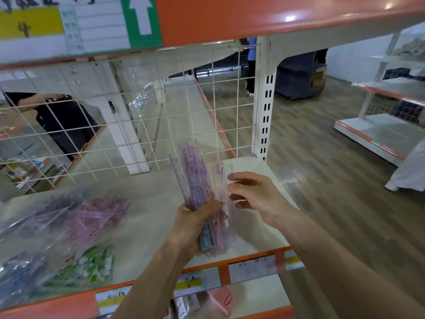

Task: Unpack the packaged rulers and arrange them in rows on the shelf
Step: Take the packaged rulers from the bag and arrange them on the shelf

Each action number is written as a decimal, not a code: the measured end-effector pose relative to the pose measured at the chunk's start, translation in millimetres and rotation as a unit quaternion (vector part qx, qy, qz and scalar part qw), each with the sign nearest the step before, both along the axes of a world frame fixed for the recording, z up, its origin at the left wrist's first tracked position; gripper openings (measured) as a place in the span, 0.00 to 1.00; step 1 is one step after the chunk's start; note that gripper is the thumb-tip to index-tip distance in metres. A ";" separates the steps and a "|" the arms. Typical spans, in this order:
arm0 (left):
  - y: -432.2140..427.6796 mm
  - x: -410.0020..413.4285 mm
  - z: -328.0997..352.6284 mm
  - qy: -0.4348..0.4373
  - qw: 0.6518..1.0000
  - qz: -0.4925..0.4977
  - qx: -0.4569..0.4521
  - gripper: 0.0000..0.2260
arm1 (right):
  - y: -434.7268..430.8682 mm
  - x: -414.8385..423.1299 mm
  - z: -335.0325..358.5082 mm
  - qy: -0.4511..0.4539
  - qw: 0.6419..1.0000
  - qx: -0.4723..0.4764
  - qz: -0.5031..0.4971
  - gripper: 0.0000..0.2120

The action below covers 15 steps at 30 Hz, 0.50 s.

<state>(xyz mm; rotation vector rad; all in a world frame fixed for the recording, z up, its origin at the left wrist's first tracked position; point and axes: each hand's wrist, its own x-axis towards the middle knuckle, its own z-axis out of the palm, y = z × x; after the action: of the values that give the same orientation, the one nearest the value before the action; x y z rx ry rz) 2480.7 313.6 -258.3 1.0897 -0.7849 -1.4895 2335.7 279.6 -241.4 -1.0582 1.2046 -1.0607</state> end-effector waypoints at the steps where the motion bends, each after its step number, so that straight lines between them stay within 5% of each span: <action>1: 0.2 0.4 -0.6 -0.011 1.000 0.002 0.004 0.08 | -2.4 -2.5 0.9 0.011 1.000 0.006 0.003 0.07; 8: -4.2 4.7 -9.3 -0.053 0.998 0.027 0.014 0.06 | -42.5 -52.9 5.4 0.175 0.983 0.060 -0.018 0.04; 15: -5.3 1.9 -9.4 -0.055 0.997 0.033 0.038 0.05 | -60.0 -80.3 -6.2 0.428 0.904 0.011 -0.012 0.09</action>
<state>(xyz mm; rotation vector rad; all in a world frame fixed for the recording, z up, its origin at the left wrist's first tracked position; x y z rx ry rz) 2482.7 308.3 -267.7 1.2520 -0.7669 -1.4225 2255.4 219.6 -247.6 -1.5653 1.9140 -0.5757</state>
